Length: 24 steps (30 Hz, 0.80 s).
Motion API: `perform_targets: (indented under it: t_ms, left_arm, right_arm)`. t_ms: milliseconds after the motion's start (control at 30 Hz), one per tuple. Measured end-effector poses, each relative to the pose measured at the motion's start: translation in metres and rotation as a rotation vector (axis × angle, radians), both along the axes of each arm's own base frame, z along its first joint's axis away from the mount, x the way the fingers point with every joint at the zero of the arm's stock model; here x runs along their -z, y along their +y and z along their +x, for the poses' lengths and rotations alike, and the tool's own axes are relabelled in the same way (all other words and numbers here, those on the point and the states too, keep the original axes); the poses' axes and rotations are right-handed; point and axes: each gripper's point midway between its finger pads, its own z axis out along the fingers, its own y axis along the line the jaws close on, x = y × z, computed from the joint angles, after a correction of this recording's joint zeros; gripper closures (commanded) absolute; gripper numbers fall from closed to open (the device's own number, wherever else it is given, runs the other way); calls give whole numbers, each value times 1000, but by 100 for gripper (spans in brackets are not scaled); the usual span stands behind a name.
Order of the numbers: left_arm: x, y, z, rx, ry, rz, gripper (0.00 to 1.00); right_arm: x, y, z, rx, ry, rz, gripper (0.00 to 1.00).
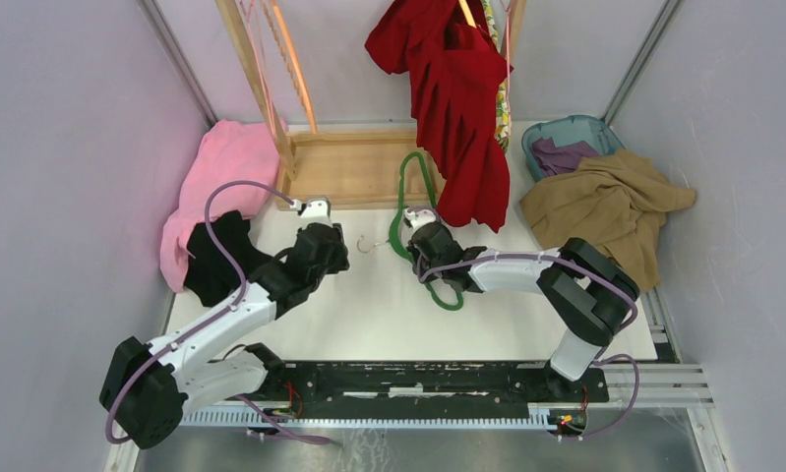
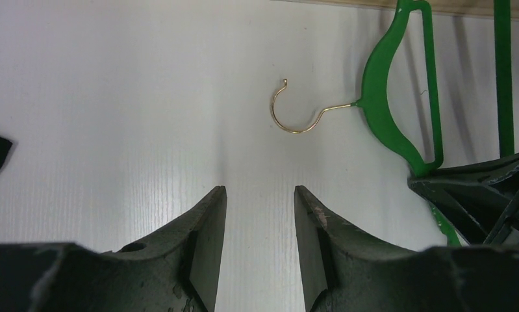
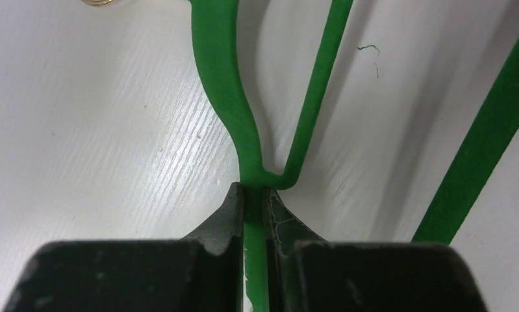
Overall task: Place the skirt on the hanger
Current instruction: Pick up the hanger at the center of the board.
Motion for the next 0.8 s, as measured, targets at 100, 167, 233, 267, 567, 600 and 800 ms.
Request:
perform_targets:
  t_ms: [100, 167, 233, 267, 567, 600, 800]
  left_arm:
    - [-2, 1, 0, -3, -2, 2, 50]
    - [-5, 1, 0, -3, -5, -1, 50]
    - [-9, 2, -1, -3, -11, -5, 50]
    - [-13, 2, -1, -3, -16, -9, 49]
    - [-67, 8, -5, -15, -120, -79, 48]
    - [-74, 8, -6, -16, -134, -89, 48]
    - [-105, 19, -14, -32, -193, -124, 48]
  right_arm:
    - [-1, 1, 1, 1, 12, 23, 99]
    - [-1, 0, -1, -6, 25, 34, 99]
    - [-5, -3, -6, -18, 43, 46, 99]
    - [-10, -4, -9, -27, 51, 57, 99]
    - [-128, 4, -8, -107, 25, 365, 99]
    - [-143, 5, -4, -111, 19, 405, 99]
    - [-210, -3, 25, -100, 57, 662, 99]
